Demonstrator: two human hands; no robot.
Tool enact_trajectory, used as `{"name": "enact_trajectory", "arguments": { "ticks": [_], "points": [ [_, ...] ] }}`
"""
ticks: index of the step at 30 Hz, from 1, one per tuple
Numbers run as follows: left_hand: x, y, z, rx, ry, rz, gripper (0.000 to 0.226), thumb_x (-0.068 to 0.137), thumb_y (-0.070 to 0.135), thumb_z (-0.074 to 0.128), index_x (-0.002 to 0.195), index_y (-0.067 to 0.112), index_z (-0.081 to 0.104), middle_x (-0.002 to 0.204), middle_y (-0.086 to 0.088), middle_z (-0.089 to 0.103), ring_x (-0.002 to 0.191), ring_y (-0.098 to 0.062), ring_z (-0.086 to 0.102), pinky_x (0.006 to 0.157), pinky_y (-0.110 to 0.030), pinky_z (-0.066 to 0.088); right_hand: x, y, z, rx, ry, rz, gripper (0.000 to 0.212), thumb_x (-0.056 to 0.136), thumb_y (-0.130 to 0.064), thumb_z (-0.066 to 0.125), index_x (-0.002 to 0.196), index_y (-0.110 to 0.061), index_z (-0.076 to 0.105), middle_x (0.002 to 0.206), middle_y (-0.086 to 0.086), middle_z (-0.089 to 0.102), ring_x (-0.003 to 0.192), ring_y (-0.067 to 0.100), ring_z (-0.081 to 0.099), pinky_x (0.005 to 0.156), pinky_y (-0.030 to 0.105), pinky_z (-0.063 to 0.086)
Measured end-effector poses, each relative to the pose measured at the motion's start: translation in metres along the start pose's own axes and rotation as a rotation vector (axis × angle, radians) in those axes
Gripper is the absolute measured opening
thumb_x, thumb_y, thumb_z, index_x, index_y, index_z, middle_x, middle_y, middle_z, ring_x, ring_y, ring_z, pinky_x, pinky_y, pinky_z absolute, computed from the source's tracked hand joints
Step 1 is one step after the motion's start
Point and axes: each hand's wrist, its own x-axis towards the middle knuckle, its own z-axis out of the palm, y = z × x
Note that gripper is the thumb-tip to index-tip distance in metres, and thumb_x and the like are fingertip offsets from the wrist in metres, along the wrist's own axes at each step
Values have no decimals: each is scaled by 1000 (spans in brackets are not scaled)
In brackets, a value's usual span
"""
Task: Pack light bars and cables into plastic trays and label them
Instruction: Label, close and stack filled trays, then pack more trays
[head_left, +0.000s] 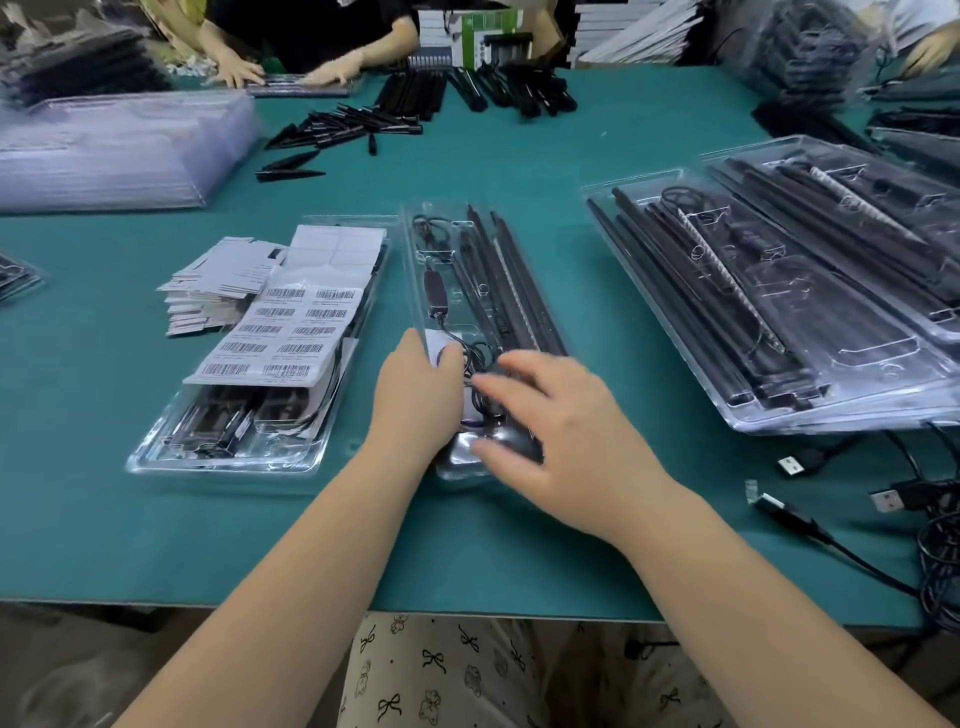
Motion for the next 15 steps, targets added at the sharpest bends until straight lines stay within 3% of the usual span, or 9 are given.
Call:
{"name": "enact_trajectory", "arguments": {
  "ticks": [4,7,10,12,15],
  "points": [
    [3,4,1,313,-42,63,40,94,31,45,62,11,30,69,-10,38,59,-23,34,49,-31,19,-1,-1,4,-140,-121,-85,47,74,-38,72,110,-9,70,106,10,67,87,33,57,74,43,50],
    [-3,10,3,569,-38,140,43,93,39,40,60,12,41,66,-5,36,68,-27,41,52,-32,22,0,2,1,-106,-118,-72,45,70,-43,73,101,-10,73,93,7,65,82,32,54,72,45,49],
    [-9,14,-6,765,9,246,43,93,43,37,72,14,61,67,-1,44,75,-26,49,55,-30,29,0,3,0,-42,-125,-39,45,66,-45,77,100,-15,74,90,4,64,84,30,54,73,45,47],
    [-2,15,-25,675,54,245,32,91,38,42,81,18,65,77,-3,60,76,-28,54,57,-29,32,0,5,-1,3,-129,-25,44,66,-44,79,100,-17,75,92,3,64,86,30,54,77,45,46],
    [33,10,-69,541,205,115,31,89,31,48,114,23,63,107,-2,68,99,-31,58,76,-35,42,0,11,-3,26,-187,-31,44,70,-48,76,106,-23,73,103,0,61,101,26,52,91,38,38]
  ]
}}
